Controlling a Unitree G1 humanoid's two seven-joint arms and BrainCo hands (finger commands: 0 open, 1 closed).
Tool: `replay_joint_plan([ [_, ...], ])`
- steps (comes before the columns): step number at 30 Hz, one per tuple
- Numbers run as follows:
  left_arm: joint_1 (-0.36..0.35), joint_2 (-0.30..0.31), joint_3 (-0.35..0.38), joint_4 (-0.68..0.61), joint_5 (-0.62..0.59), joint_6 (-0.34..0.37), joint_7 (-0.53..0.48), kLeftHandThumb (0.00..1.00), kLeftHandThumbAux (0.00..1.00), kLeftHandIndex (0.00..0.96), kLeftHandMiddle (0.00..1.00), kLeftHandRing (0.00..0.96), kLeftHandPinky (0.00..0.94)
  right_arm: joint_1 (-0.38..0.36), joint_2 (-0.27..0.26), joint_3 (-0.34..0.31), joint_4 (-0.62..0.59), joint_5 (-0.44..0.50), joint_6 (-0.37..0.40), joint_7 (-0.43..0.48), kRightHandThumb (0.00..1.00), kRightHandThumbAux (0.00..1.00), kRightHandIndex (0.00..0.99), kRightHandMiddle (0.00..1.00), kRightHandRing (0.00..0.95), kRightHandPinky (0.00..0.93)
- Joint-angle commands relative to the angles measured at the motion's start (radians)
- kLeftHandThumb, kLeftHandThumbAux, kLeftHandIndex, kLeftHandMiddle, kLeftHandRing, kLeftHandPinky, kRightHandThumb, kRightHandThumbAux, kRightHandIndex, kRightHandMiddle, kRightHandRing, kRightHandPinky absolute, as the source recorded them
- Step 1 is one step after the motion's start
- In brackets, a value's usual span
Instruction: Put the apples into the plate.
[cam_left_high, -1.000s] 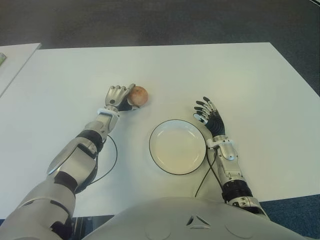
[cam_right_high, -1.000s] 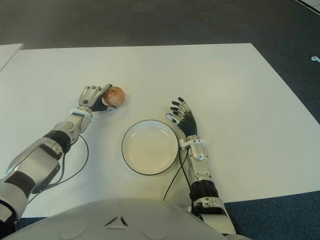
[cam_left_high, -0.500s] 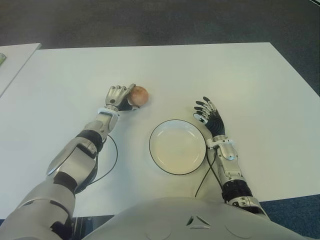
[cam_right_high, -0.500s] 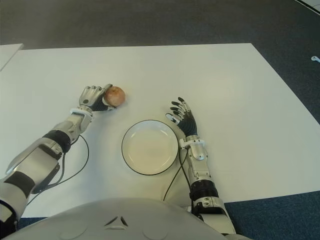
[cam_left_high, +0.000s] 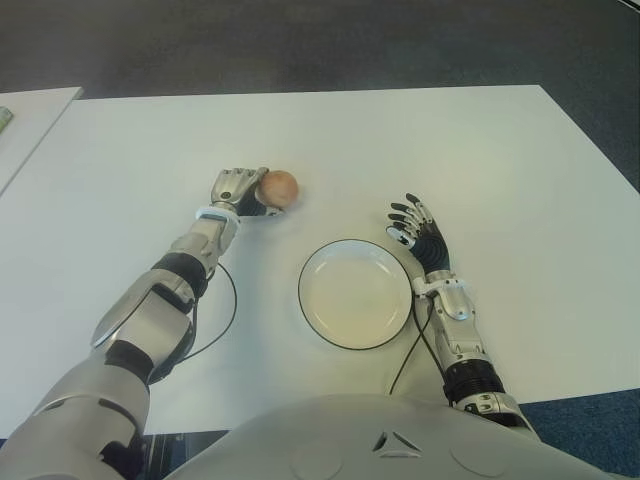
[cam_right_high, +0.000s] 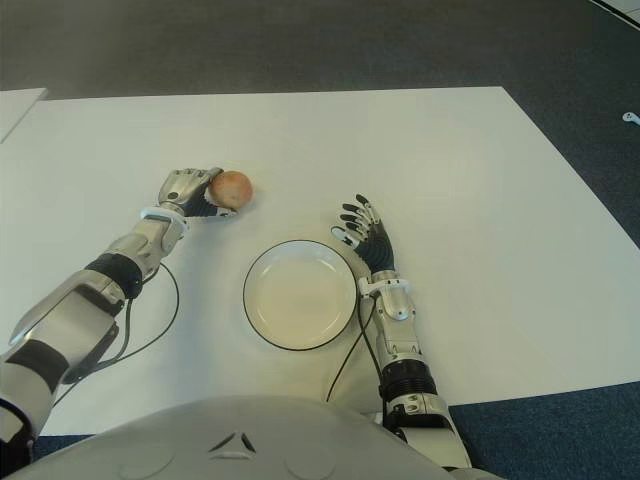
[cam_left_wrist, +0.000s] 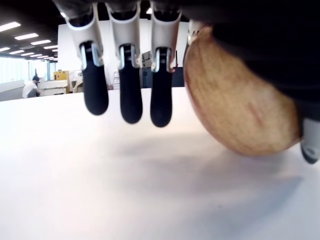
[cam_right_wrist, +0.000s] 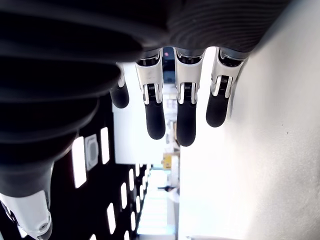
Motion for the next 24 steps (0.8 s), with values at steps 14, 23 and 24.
replay_joint_plan([
  [14, 0.098, -0.014, -0.025, -0.07, 0.028, 0.002, -0.072, 0.169, 0.188, 0.0, 0.0, 0.0, 0.0, 0.078, 0.011, 0.005, 0.061, -0.001, 0.092, 0.001, 0.152, 0.625, 0.076, 0.247, 0.267, 0.221],
  [23, 0.105, -0.013, -0.012, -0.098, 0.021, 0.004, -0.084, 0.176, 0.182, 0.0, 0.0, 0.0, 0.0, 0.084, 0.011, 0.009, 0.047, -0.005, 0.099, 0.001, 0.154, 0.613, 0.071, 0.244, 0.267, 0.227],
  [24, 0.105, -0.013, -0.011, -0.1, 0.021, 0.002, -0.083, 0.177, 0.179, 0.0, 0.0, 0.0, 0.0, 0.084, 0.011, 0.009, 0.045, -0.006, 0.101, 0.0, 0.154, 0.613, 0.07, 0.242, 0.264, 0.223],
])
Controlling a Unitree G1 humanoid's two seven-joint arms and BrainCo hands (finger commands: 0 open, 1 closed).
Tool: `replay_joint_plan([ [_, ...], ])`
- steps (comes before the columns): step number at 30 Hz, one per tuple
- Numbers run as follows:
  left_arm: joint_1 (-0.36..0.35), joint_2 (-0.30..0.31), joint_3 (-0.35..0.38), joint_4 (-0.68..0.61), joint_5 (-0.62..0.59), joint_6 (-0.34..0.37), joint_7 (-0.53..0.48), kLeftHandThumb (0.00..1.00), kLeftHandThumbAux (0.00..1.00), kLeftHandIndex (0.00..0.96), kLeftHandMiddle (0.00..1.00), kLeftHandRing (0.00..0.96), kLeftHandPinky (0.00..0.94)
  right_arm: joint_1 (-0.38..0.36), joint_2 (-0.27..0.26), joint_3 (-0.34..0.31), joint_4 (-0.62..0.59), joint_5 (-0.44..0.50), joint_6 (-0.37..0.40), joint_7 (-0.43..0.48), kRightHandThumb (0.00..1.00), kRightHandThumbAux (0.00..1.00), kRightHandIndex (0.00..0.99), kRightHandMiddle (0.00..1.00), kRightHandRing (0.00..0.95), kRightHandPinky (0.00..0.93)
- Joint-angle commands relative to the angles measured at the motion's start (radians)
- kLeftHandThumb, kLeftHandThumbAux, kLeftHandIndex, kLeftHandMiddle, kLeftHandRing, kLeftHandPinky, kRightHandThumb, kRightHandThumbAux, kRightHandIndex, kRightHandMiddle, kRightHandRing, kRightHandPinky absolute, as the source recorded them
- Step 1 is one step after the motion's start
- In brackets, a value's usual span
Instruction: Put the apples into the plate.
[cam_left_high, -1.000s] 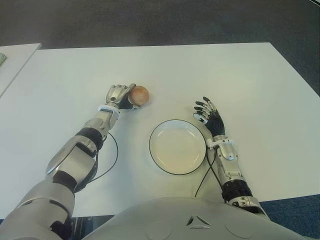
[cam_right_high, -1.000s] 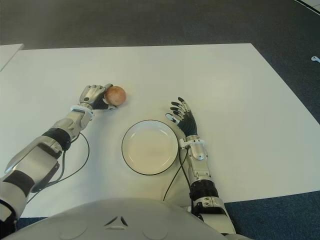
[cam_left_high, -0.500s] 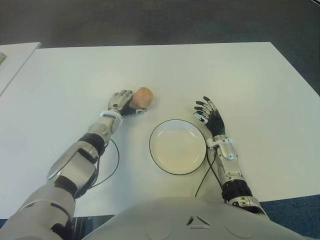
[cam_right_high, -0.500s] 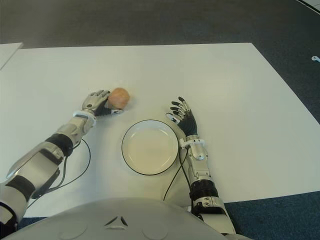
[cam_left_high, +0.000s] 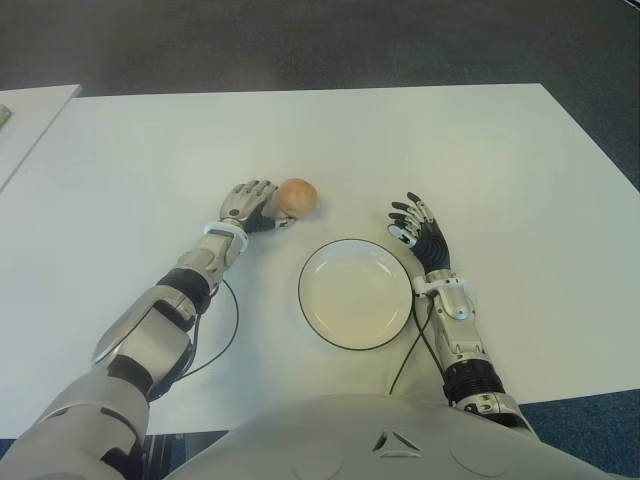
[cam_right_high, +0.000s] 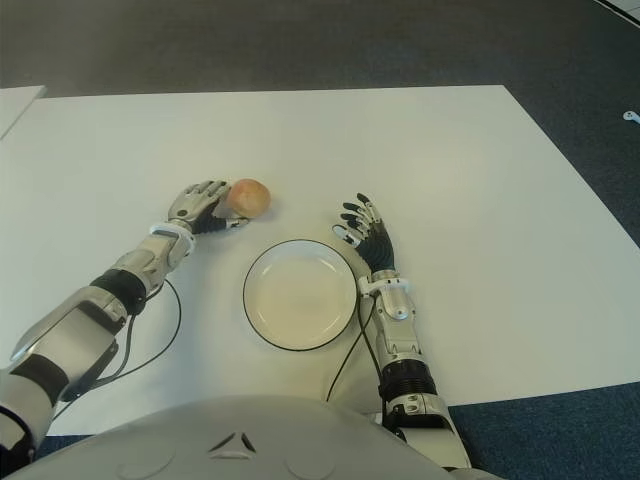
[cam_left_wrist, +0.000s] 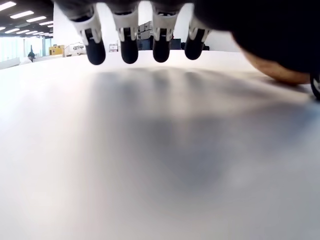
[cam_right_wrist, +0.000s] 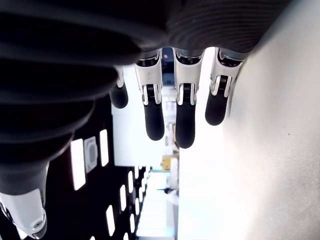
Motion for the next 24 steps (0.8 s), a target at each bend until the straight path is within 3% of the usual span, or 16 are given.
replay_joint_plan([
  [1, 0.028, -0.016, -0.006, -0.011, 0.005, -0.012, -0.028, 0.178, 0.179, 0.0, 0.0, 0.0, 0.0, 0.081, 0.008, 0.009, 0.058, -0.007, 0.092, -0.002, 0.154, 0.613, 0.07, 0.241, 0.264, 0.222],
  [17, 0.029, -0.014, -0.001, -0.026, 0.006, -0.012, -0.04, 0.187, 0.186, 0.0, 0.0, 0.0, 0.0, 0.076, 0.004, 0.009, 0.062, -0.011, 0.093, -0.003, 0.152, 0.628, 0.061, 0.241, 0.272, 0.243],
  [24, 0.03, -0.013, 0.0, -0.028, 0.006, -0.011, -0.042, 0.192, 0.187, 0.0, 0.0, 0.0, 0.0, 0.075, 0.003, 0.01, 0.062, -0.015, 0.097, -0.005, 0.135, 0.621, 0.057, 0.233, 0.259, 0.207],
])
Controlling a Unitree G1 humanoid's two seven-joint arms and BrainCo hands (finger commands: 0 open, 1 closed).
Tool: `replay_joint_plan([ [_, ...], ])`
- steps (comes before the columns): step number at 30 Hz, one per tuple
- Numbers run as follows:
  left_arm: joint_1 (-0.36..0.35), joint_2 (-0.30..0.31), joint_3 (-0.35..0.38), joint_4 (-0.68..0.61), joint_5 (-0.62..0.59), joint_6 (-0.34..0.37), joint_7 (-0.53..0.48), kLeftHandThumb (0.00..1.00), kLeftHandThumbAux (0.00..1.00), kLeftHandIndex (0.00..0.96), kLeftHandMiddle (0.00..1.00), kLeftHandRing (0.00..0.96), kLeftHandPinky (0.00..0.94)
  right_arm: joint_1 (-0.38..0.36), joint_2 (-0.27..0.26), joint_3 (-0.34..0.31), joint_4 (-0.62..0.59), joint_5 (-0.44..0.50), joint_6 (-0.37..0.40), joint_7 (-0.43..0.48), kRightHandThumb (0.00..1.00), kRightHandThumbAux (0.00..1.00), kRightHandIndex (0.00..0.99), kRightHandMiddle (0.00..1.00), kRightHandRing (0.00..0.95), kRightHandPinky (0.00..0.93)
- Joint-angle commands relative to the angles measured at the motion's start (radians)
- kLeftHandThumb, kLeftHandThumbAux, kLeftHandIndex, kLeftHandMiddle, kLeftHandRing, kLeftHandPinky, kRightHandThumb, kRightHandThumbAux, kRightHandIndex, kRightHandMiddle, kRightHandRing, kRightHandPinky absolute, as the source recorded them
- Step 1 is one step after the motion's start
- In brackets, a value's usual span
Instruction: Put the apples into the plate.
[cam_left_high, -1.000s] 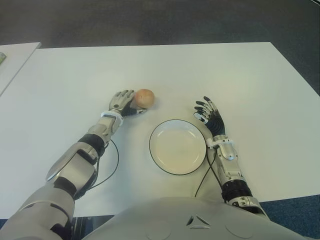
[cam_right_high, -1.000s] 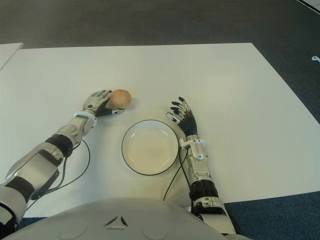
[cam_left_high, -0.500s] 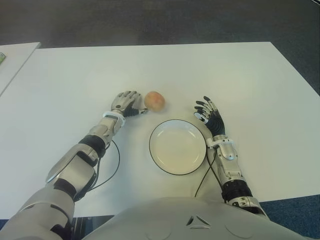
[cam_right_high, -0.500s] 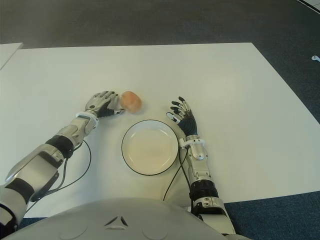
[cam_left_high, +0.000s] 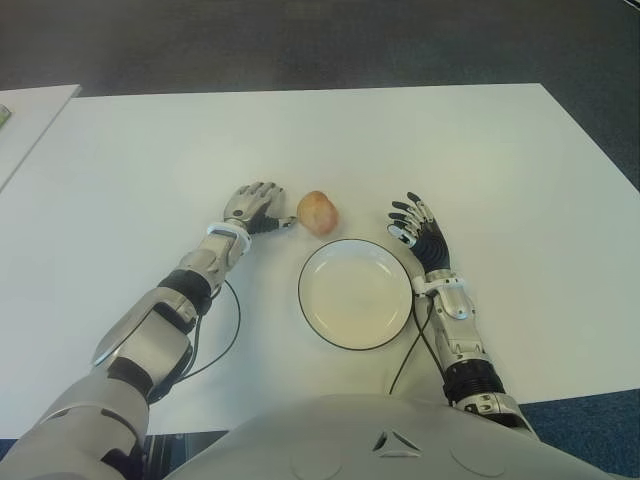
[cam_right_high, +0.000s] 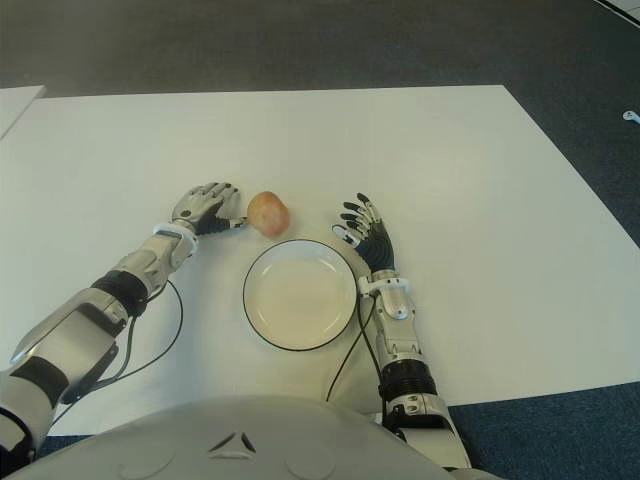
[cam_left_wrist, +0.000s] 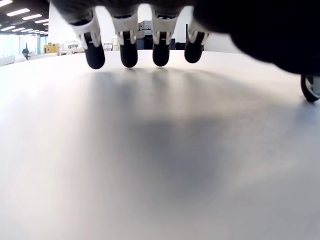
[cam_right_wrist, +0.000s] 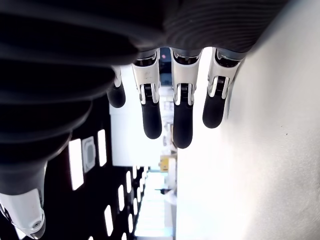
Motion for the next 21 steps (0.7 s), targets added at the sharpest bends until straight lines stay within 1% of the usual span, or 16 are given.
replay_joint_plan([
  [1, 0.021, -0.012, -0.004, -0.003, 0.006, -0.002, -0.031, 0.193, 0.187, 0.0, 0.0, 0.0, 0.0, 0.074, 0.003, 0.009, 0.068, -0.013, 0.088, -0.004, 0.134, 0.621, 0.057, 0.233, 0.259, 0.209],
  [5, 0.022, -0.011, -0.004, -0.008, 0.007, 0.001, -0.034, 0.196, 0.185, 0.0, 0.0, 0.0, 0.0, 0.074, 0.002, 0.011, 0.068, -0.021, 0.083, -0.009, 0.123, 0.62, 0.056, 0.234, 0.262, 0.224],
  [17, 0.023, -0.01, -0.001, -0.012, 0.007, 0.007, -0.046, 0.207, 0.184, 0.0, 0.0, 0.0, 0.0, 0.075, 0.003, 0.01, 0.063, -0.018, 0.088, -0.005, 0.122, 0.61, 0.061, 0.243, 0.267, 0.208],
  [21, 0.024, -0.01, 0.0, -0.014, 0.006, 0.008, -0.047, 0.208, 0.183, 0.0, 0.0, 0.0, 0.0, 0.075, 0.004, 0.01, 0.061, -0.018, 0.089, -0.007, 0.125, 0.612, 0.065, 0.25, 0.271, 0.236],
])
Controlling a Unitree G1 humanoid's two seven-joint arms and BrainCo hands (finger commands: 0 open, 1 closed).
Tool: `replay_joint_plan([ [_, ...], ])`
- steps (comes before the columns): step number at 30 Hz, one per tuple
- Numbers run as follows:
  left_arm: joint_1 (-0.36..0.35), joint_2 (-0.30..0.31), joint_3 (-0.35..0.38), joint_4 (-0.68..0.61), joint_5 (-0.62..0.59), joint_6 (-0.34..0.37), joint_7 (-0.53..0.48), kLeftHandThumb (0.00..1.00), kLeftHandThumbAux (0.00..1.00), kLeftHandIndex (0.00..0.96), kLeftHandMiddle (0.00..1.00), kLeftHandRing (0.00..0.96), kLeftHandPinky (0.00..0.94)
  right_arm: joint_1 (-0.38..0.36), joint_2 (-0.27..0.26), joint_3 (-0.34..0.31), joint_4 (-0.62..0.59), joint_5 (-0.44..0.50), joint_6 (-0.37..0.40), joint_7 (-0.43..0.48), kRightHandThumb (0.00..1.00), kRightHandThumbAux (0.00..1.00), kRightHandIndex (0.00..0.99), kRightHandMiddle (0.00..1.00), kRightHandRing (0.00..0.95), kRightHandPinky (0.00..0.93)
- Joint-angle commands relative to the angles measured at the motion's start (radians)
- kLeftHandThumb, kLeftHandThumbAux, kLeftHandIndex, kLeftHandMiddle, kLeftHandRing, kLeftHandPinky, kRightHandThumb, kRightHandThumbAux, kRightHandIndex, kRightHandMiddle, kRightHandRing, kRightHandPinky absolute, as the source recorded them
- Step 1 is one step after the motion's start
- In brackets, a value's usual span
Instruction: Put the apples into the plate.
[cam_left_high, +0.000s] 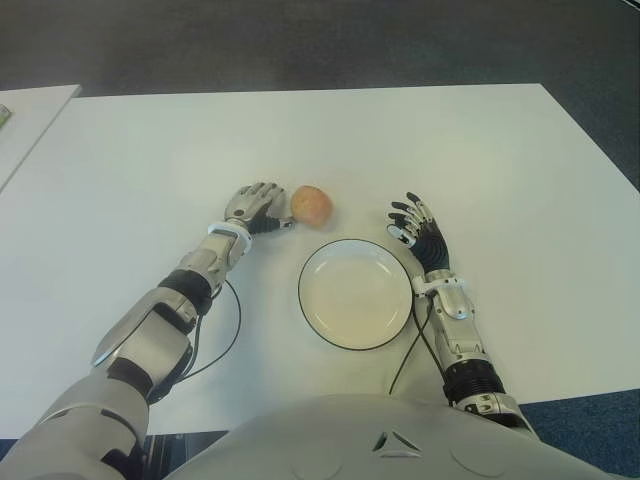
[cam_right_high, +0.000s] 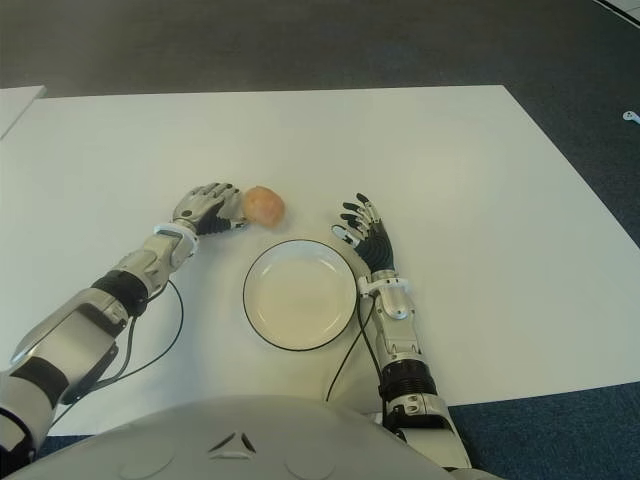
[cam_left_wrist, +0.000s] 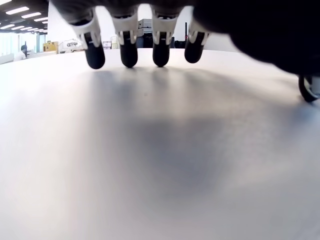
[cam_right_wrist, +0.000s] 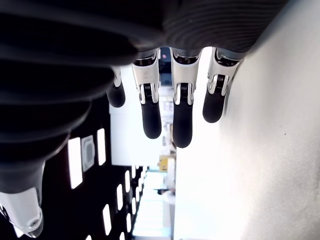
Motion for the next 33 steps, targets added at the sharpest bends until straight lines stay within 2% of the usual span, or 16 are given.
replay_joint_plan([
  [1, 0.023, -0.011, -0.003, 0.0, 0.006, 0.004, -0.027, 0.208, 0.183, 0.0, 0.0, 0.0, 0.0, 0.075, 0.005, 0.007, 0.062, -0.005, 0.088, -0.001, 0.125, 0.612, 0.065, 0.25, 0.272, 0.24],
  [17, 0.028, -0.022, 0.028, 0.014, -0.031, -0.012, -0.025, 0.211, 0.193, 0.0, 0.0, 0.0, 0.0, 0.072, 0.005, 0.009, 0.064, -0.012, 0.092, -0.007, 0.12, 0.598, 0.065, 0.25, 0.268, 0.22],
  [33, 0.029, -0.027, 0.038, 0.016, -0.034, -0.033, -0.047, 0.241, 0.188, 0.0, 0.0, 0.0, 0.0, 0.072, 0.006, 0.008, 0.069, -0.014, 0.081, -0.011, 0.134, 0.614, 0.065, 0.253, 0.286, 0.277],
])
